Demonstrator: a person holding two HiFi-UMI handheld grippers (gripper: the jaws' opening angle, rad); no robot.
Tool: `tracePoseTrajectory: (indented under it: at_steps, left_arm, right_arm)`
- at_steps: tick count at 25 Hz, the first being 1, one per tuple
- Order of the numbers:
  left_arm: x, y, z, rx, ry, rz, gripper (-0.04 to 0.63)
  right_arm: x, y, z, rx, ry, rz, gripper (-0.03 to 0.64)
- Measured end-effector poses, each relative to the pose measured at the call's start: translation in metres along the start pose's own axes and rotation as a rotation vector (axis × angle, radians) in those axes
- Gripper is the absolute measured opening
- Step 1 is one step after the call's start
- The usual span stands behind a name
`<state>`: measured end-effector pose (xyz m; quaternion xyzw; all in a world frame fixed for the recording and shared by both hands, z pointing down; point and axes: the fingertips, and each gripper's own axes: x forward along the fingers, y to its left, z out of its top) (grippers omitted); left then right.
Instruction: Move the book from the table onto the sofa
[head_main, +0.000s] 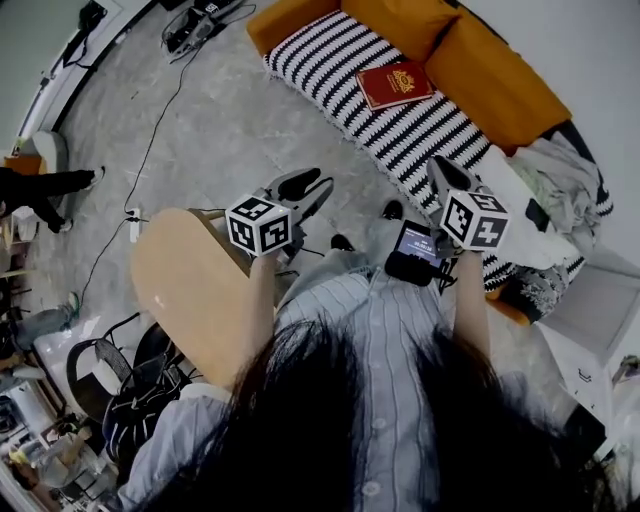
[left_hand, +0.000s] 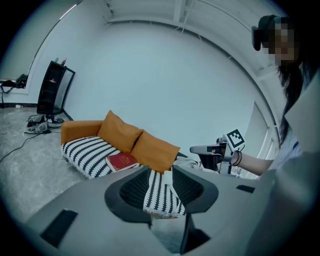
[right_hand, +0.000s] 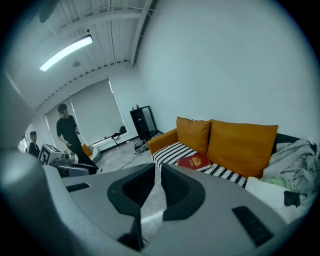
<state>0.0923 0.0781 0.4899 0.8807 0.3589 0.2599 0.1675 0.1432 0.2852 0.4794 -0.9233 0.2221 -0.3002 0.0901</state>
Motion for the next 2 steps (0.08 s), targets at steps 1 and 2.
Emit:
tracePoseTrajectory:
  at_steps: [1, 2]
  left_arm:
    - [-0.0028, 0.0013, -0.0001, 0.001, -0.001, 0.003, 0.155]
    - [-0.0056, 0.0027, -0.0002, 0.001, -0.001, 0.005, 0.155]
  right_arm:
    - [-0.0005, -0.0007, -0.0002, 0.002, -0.001, -0.006, 0.051]
    - [-0.0009, -0.0014, -0.0003, 0.004, -0.002, -0.013, 0.051]
